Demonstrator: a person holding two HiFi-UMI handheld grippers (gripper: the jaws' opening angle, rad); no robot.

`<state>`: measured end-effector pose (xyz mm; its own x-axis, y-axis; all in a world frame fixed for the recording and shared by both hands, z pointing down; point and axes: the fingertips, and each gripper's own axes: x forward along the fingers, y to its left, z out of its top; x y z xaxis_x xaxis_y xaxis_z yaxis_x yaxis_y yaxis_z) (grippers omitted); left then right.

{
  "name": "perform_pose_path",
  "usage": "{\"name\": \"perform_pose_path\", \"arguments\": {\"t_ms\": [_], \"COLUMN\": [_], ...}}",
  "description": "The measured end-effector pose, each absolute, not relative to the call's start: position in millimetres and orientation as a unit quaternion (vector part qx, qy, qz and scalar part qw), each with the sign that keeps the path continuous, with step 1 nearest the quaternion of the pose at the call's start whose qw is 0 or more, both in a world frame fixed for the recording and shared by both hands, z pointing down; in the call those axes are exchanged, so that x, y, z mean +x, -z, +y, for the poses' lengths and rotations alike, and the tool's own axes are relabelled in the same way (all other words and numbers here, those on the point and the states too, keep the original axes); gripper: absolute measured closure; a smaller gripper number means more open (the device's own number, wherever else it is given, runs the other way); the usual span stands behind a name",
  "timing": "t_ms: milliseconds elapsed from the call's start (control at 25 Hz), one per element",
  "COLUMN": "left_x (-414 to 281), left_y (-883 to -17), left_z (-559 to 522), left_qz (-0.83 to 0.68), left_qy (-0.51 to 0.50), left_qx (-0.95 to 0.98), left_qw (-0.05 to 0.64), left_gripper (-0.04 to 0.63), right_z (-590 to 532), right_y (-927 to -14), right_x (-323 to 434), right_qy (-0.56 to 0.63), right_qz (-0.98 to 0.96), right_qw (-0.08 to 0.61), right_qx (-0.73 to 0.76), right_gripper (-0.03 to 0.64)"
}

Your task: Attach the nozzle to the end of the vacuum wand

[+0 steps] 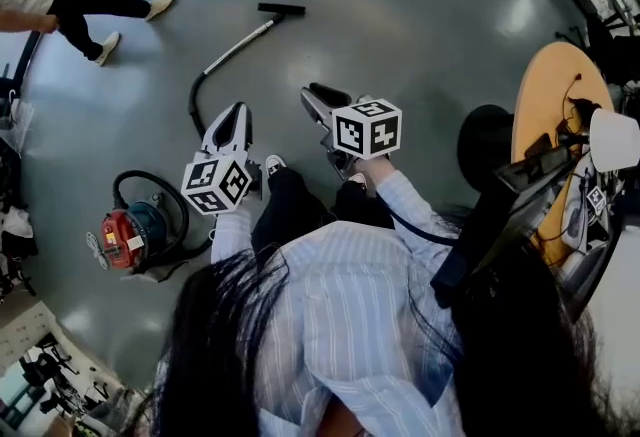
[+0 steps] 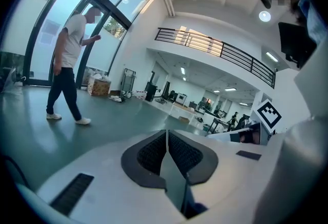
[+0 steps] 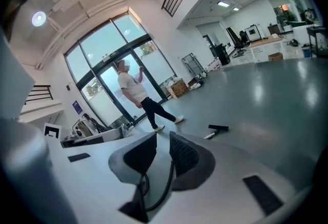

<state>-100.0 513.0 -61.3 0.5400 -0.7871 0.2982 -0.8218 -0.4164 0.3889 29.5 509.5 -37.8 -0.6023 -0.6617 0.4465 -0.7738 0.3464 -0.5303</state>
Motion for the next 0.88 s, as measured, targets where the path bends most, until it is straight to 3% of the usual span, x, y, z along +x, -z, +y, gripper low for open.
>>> {"name": "perform_pose_path", "arguments": {"t_ms": [440,880], "left_x": [36,37], "left_y": [52,58], "left_z": [608,645], "left_qz": [-0.478,-0.477], "left_qy": [-0.031,-0.015], "left_qx": [0.835,0.834], "left_qw": [0.271,0.277], "left_gripper": [0.577,0.577], "right_z": [592,638], "right_y": [37,42], "right_x": [149,147], "right_qy": [-0.363,-0.367], "right_qz": [-0.825,-0.825], "right_qw": [0.078,0.062], "right_qx": [0.426,0.426], "right_gripper": [0.537,0.538]}}
